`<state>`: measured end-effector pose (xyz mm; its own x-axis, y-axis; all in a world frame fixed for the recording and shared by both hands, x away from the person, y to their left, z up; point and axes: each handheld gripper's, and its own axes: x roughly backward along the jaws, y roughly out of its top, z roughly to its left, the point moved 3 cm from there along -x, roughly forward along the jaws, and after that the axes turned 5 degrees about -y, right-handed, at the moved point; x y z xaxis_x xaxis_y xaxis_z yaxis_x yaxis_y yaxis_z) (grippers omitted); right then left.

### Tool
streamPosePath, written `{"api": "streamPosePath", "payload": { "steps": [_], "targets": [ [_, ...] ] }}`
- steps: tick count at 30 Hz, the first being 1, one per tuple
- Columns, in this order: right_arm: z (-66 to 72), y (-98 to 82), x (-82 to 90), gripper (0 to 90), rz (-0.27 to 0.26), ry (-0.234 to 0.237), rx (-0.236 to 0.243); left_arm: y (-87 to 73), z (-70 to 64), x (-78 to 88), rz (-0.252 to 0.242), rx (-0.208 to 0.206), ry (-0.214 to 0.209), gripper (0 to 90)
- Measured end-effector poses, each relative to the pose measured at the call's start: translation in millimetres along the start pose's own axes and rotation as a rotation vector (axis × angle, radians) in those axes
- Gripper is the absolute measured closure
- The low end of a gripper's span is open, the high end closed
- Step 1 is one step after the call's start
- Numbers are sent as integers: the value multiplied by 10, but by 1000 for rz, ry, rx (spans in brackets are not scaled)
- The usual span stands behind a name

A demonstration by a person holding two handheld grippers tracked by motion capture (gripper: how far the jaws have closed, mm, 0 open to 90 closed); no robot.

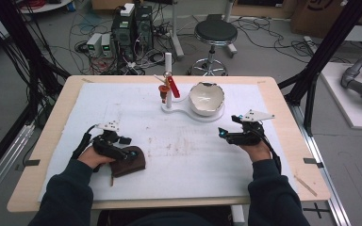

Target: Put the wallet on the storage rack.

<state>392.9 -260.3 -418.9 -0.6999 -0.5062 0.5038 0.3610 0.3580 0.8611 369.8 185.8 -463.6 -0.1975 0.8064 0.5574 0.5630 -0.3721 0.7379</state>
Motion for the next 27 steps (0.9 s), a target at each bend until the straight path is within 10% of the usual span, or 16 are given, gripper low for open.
{"api": "streamPosePath", "payload": {
  "steps": [5, 13, 22, 27],
  "targets": [
    [30, -2, -12, 219, 11, 10, 9, -33, 1, 6, 19, 40, -65, 206],
    [31, -7, -22, 219, 16, 13, 8, -14, -54, -38, 31, -25, -94, 311],
    [39, 0, -52, 220, 19, 14, 12, 187, -183, -159, -40, -168, 121, 440],
    [38, -5, -49, 220, 22, 16, 7, 189, -137, -177, -50, -117, 135, 471]
  ]
}}
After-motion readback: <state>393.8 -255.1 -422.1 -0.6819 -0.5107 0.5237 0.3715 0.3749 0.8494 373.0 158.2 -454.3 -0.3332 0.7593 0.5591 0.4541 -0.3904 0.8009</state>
